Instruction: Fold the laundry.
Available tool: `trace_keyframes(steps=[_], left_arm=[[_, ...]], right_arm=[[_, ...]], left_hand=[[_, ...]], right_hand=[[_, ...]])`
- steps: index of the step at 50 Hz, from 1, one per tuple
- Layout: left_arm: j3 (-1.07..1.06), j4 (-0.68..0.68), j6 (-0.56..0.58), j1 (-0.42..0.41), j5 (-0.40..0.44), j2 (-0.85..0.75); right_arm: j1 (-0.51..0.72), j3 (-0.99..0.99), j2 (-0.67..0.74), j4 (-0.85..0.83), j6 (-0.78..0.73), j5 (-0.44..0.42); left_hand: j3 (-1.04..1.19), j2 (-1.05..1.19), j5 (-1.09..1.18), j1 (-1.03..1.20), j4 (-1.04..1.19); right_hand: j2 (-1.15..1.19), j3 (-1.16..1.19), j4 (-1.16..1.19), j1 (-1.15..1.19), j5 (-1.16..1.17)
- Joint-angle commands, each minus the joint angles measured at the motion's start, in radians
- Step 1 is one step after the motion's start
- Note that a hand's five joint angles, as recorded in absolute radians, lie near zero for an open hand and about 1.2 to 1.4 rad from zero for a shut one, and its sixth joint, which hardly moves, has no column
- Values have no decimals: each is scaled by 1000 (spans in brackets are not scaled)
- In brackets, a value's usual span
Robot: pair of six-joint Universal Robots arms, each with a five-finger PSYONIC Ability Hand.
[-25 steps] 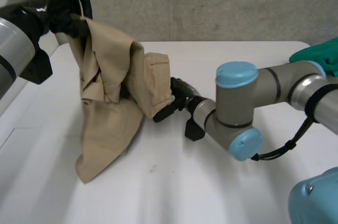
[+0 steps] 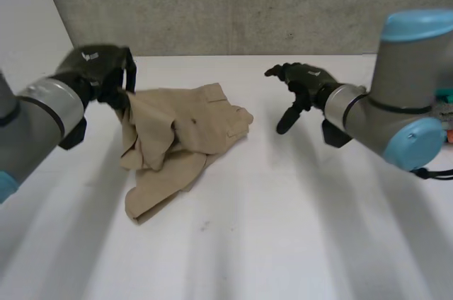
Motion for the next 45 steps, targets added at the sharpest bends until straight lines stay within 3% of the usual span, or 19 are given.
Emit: trace_keyframes(steps=[1, 7, 13, 18, 27, 38, 42, 45], left_arm=[[-3, -61, 117, 35, -10, -93], [-21, -104, 142, 67, -60, -63], [-82, -102, 134, 55, -88, 34], [-156, -93, 125, 28, -132, 118], [-199, -55, 62, -23, -214, 148], [-162, -12, 4, -104, -217, 30], [-93, -1, 8, -106, -232, -89], [-47, -3, 8, -106, -244, -158]], right_arm=[[10, 80, -106, 32, -251, 22], [77, 169, -125, -61, -410, -4], [153, 193, -73, -192, -479, -24], [225, 137, 44, -322, -528, -7], [292, -90, 280, -362, -627, 83], [331, -294, 473, -396, -650, 161], [323, -304, 486, -420, -650, 180], [314, -304, 481, -439, -648, 192]], left_hand=[[-438, -448, -412, -427, -449], [-740, -751, -715, -730, -752], [-891, -902, -865, -880, -902], [-941, -951, -915, -930, -952], [-1011, -1022, -986, -1000, -1023], [-953, -964, -927, -942, -964], [-777, -787, -751, -766, -788], [-522, -533, -497, -511, -534]], right_hand=[[-37, -35, -53, -47, -52], [54, 55, 38, 43, 38], [172, 173, 156, 161, 156], [242, 243, 226, 232, 226], [389, 390, 373, 378, 373], [410, 411, 393, 399, 394], [603, 605, 587, 593, 587], [1066, 1067, 1049, 1055, 1050]])
